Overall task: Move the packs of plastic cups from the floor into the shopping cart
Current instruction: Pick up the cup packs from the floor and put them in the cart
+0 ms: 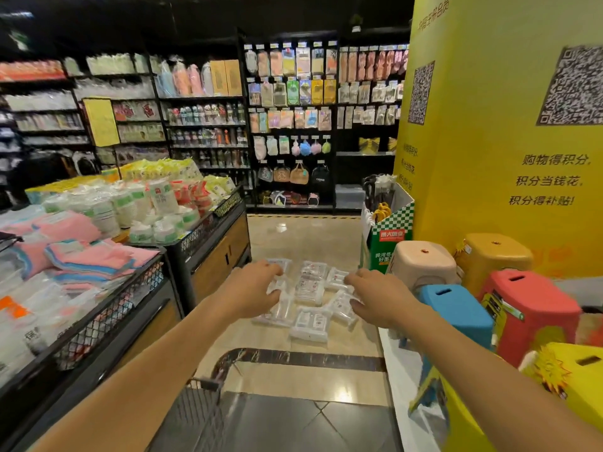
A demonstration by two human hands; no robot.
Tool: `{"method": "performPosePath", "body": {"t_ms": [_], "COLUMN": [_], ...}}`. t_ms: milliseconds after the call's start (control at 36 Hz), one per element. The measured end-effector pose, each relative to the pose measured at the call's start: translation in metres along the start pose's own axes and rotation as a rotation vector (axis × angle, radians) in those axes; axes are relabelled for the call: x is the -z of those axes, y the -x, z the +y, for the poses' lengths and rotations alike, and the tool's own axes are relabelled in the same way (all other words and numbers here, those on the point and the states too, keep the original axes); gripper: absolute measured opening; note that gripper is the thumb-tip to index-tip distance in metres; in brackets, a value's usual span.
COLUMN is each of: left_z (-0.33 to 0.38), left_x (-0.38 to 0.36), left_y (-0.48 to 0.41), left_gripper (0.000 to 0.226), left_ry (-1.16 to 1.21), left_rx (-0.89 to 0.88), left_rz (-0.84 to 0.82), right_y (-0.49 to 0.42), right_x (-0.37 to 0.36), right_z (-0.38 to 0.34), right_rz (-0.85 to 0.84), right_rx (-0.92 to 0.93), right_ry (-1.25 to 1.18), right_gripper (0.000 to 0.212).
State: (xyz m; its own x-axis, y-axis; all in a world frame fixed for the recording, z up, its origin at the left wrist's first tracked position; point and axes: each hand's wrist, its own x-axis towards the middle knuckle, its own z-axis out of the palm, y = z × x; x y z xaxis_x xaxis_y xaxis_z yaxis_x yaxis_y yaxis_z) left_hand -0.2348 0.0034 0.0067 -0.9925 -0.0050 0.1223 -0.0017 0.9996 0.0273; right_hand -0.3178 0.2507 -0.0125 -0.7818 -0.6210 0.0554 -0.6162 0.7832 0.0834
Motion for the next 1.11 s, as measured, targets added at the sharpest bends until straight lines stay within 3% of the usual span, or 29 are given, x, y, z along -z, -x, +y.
{"method": "performPosePath", "body": {"t_ms": [417,1111], "left_z": [-0.020,-0.163], "left_x": [-0.019,-0.066], "left_y": [-0.150,-0.422], "left_gripper": [0.049,0.047], "left_ry": [0.061,0.121], "left_rx": [0.029,-0.108], "left_rz": [-0.034,-0.025], "right_y": [-0.131,-0.410], "right_x": [-0.014,-0.022], "right_z": [0.077,0.133], "right_rz": [-0.004,0.002], "right_rx": [0.008,-0.092], "right_ry": [-0.057,-0.020], "right_gripper": [0.047,0.049]}}
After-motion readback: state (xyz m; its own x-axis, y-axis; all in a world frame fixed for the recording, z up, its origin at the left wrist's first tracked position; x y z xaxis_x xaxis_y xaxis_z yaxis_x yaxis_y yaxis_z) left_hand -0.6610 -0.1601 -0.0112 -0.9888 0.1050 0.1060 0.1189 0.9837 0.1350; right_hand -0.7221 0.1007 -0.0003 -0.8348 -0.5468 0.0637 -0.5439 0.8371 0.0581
